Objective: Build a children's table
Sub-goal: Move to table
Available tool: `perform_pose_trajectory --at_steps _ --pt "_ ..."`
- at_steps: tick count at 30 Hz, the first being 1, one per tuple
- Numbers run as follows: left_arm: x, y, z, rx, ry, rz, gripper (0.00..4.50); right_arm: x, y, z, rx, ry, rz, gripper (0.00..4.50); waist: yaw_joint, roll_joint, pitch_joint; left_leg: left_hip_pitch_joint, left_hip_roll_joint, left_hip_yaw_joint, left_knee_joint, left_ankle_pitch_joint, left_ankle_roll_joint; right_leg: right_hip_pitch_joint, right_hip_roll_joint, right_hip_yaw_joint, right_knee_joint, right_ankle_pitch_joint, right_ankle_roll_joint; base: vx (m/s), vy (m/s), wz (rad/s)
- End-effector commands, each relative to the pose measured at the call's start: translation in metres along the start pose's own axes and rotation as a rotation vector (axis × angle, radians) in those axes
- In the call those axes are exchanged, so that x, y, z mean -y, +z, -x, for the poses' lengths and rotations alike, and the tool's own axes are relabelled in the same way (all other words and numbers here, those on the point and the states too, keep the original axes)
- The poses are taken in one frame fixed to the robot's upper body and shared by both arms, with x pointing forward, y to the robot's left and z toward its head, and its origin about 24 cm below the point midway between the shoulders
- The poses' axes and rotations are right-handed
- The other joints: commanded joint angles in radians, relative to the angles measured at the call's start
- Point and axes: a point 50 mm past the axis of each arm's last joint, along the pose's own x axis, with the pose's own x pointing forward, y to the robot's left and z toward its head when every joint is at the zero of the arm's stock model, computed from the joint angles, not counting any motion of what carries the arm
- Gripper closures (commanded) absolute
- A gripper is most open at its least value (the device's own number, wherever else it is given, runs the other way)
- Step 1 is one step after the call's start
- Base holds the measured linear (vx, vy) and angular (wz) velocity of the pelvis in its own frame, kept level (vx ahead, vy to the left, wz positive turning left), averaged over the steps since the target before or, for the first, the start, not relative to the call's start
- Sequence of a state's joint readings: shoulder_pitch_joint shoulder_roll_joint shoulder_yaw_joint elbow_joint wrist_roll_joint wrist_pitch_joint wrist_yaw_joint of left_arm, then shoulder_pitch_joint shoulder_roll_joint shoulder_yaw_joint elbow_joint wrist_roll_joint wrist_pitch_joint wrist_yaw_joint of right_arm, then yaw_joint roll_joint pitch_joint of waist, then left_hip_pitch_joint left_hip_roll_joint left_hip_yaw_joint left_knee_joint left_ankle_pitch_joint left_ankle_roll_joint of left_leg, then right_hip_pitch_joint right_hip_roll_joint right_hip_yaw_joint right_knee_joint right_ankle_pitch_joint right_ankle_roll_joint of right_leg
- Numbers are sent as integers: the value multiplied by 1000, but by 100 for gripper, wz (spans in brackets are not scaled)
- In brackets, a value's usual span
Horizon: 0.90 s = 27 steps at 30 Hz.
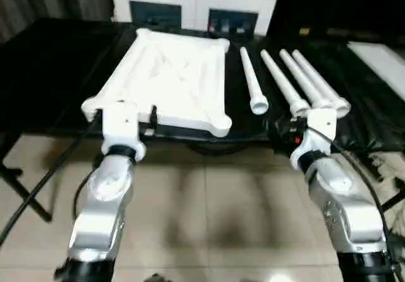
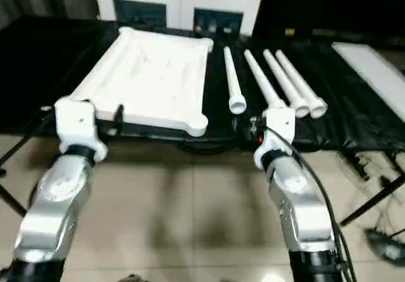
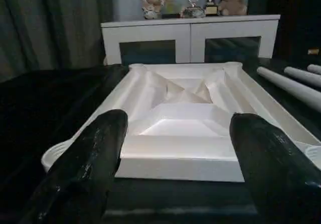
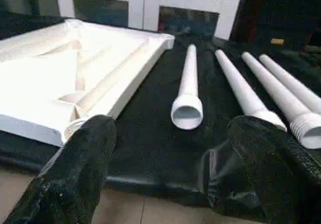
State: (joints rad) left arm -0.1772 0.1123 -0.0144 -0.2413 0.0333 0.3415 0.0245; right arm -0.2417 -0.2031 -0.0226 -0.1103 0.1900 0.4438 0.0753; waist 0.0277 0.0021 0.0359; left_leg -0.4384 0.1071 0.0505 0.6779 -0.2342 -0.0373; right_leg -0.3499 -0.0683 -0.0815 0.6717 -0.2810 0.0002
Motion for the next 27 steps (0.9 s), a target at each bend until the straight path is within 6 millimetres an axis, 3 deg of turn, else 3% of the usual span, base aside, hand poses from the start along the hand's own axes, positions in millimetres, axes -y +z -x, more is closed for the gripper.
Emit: perform_pose_trajectory --at_steps 1,2,3,4,5,6,7,8,9,10,11,12,13,14,15,16,17,18,19,20,21,22,23,24,25,26,27 --pt "9 2 2 3 -44 5 80 6 -1 1 -5 -13 -2 51 3 -27 -40 30 56 -35 -148 -422 -126 13 -106 67 -96 -94 50 -96 -103 -16" --pt "8 2 3 7 -39 -7 80 3 1 0 1 -2 0 51 27 -42 -43 31 57 -3 -93 -293 -74 8 -188 90 -163 -335 -1 -96 -103 -16" --pt "8 2 3 9 -38 -10 80 2 1 0 4 4 1 51 32 -48 -43 34 63 9 -85 -213 -39 10 -192 91 -173 -400 -16 -95 -120 -12" --pt "8 0 4 4 -42 7 80 -1 2 -1 5 21 2 51 38 -44 -42 35 78 22 -106 -141 -4 15 -167 80 -168 -460 -46 -76 -84 -11" --pt "7 0 5 -1 -37 7 80 -4 1 -1 1 33 8 51 31 -33 -35 36 91 30 -134 -220 -18 16 -132 60 -165 -541 -57 -76 -84 -11" --pt "7 -1 5 -6 -37 4 80 -6 1 -1 0 45 8 51 18 -23 -29 53 99 30 -144 -389 -49 13 -111 43 -172 -635 -51 -46 -54 -15" --pt "7 -1 5 -6 -36 4 80 -6 1 -1 -1 47 7 51 7 -26 -23 74 101 34 -143 -532 -62 9 -99 29 -186 -704 -37 0 0 0" --pt "7 -1 6 -9 -35 3 80 -8 0 0 -3 58 1 51 3 -17 -18 89 101 35 -139 -599 -65 7 -93 18 -192 -726 -34 0 0 0" --pt "7 -2 6 -12 -31 4 80 -8 0 0 -1 58 5 51 -20 -8 -7 115 102 30 -142 -736 -82 12 -70 -22 -200 -719 -14 0 0 0" --pt "7 -2 7 -18 -29 5 80 -8 0 1 -1 59 7 51 -24 4 -2 109 108 26 -167 -800 -92 32 -55 -35 -186 -667 -8 14 27 -19" --pt "7 -3 8 -21 -35 6 80 -8 -1 1 -6 63 0 51 -23 22 -6 85 125 24 -237 -897 -92 95 -27 -35 -86 -458 -15 14 27 -19" --pt "7 -3 8 -22 -36 6 80 -8 -1 1 -6 63 -2 51 -20 21 7 73 137 31 -277 -945 -94 108 -12 -35 -35 -380 -12 0 0 0" --pt "8 -4 9 -25 -41 5 80 -7 -1 2 -7 60 -9 51 -6 15 -7 109 141 46 -274 -922 -71 100 -20 -14 -20 -273 -17 0 0 0" --pt "9 -4 10 -28 -47 2 80 -6 -2 1 -10 56 -15 51 -23 -26 10 154 108 69 -199 -831 -74 33 -63 12 -157 -502 -45 0 0 0" --pt "9 -5 10 -31 -48 -2 80 -5 -2 1 -10 52 -11 51 -24 -23 17 218 91 110 -123 -765 -105 -27 -78 28 -219 -727 -55 102 -58 -9" --pt "10 -5 10 -33 -48 -6 80 -5 -2 1 -10 48 -5 51 -10 -58 12 178 72 118 -57 -482 -48 24 -124 78 -253 -888 -62 135 -21 -41" --pt "10 -5 10 -35 -46 -8 80 -4 -2 1 -14 45 -4 51 28 -46 -4 100 80 111 -81 -231 -4 106 -131 124 -242 -859 -57 135 -21 -41" --pt "10 -5 10 -36 -46 -4 80 -3 -2 0 -17 38 0 51 47 -50 1 63 87 99 -94 -189 28 129 -145 93 -240 -824 -50 189 12 -39" --pt "10 -5 10 -36 -46 -4 80 -3 -2 0 -17 38 0 51 48 -27 -15 74 93 101 -116 -151 28 131 -123 78 -228 -726 -56 153 23 -11" --pt "9 -6 10 -42 -44 -9 80 -2 -2 -1 -18 30 8 51 30 -7 -32 106 96 92 -159 -120 32 124 -48 35 -187 -413 -73 153 23 -11" --pt "9 -6 11 -43 -43 -9 80 -2 -2 -1 -18 29 15 51 19 1 -39 129 101 80 -169 -133 44 113 -33 25 -170 -317 -86 180 47 -2" --pt "9 -6 11 -44 -42 -9 80 -2 -1 -1 -17 29 23 51 -12 13 -48 191 129 29 -186 -160 101 68 -3 6 -116 -152 -99 239 31 3" --pt "9 -6 11 -45 -42 -8 80 -1 -1 -1 -20 29 27 51 -53 7 -59 276 181 -38 -184 -159 224 -17 -9 5 -46 -78 -85 239 31 3" --pt "9 -6 11 -44 -44 -9 80 -1 -2 -1 -22 29 31 51 -64 -1 -65 307 205 -74 -164 -11 405 -76 -26 19 7 -63 -2 246 -26 0" --pt "9 -5 11 -43 -47 -10 80 -1 -2 -1 -23 30 29 51 -63 -22 -62 290 191 -66 -151 104 490 -95 -60 48 3 -26 29 202 -66 -15" --pt "9 -5 11 -43 -47 -11 80 -1 -2 -1 -23 30 29 51 -55 -40 -58 246 138 -27 -137 99 461 -61 -72 65 -42 29 9 202 -66 -15" --pt "9 -5 11 -43 -46 -12 80 -1 -2 -1 -23 32 29 51 -34 -66 -54 166 54 40 -103 44 394 19 -82 92 -94 80 0 168 -60 -1"
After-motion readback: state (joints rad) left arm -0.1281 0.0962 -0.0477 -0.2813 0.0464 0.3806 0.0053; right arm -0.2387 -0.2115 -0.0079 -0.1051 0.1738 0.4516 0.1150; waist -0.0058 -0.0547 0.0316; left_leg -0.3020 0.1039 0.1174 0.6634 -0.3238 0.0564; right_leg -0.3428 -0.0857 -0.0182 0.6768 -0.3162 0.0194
